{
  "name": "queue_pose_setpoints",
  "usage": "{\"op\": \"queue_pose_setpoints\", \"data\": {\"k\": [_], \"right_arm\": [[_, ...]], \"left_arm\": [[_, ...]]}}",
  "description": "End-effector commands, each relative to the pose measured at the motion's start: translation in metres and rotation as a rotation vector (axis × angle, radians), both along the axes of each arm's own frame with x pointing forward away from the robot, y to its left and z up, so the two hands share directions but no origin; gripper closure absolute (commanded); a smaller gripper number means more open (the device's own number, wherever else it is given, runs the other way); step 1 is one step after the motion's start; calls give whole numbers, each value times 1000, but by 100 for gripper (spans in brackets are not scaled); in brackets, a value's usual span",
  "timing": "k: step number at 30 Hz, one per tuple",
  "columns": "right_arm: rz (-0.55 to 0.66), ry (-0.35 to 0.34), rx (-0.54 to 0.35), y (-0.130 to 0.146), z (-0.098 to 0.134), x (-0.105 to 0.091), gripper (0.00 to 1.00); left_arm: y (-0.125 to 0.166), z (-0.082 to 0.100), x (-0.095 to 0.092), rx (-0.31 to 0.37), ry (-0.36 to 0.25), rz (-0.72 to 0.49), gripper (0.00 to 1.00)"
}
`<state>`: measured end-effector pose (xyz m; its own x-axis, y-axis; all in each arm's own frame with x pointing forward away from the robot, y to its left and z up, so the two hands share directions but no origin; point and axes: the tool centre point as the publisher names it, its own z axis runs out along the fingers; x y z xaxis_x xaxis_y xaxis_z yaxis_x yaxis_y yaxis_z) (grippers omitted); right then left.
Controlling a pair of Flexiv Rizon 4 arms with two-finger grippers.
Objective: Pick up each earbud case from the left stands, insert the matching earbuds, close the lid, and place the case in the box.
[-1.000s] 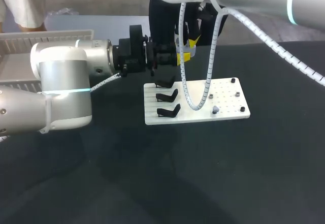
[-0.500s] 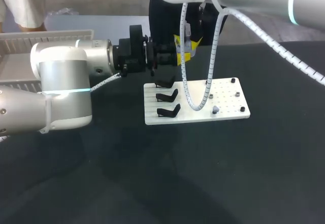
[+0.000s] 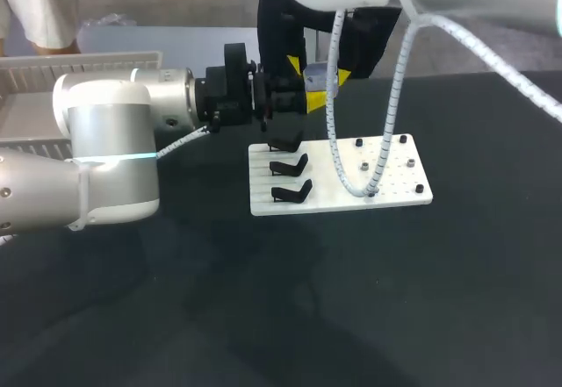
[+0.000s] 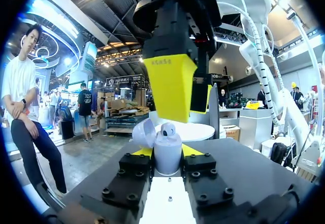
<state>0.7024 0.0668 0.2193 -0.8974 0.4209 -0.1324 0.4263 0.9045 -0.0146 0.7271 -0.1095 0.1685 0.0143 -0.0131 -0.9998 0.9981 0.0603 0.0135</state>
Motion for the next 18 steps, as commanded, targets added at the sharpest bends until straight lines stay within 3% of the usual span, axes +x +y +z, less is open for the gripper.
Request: {"op": "queue_pose_setpoints", "data": {"k": [1,7,18], "right_arm": [[136,-187,139,-31,-4,-36,0],[246,-267,192,-55,-13,-58,0],[267,-245,183,-81,-50,-84,0]], "left_arm": [[0,-1,-2,-3,-3,7,100],[0,-1,-2,-3,-3,7,100],[0,-1,-2,-3,-3,7,100]]}}
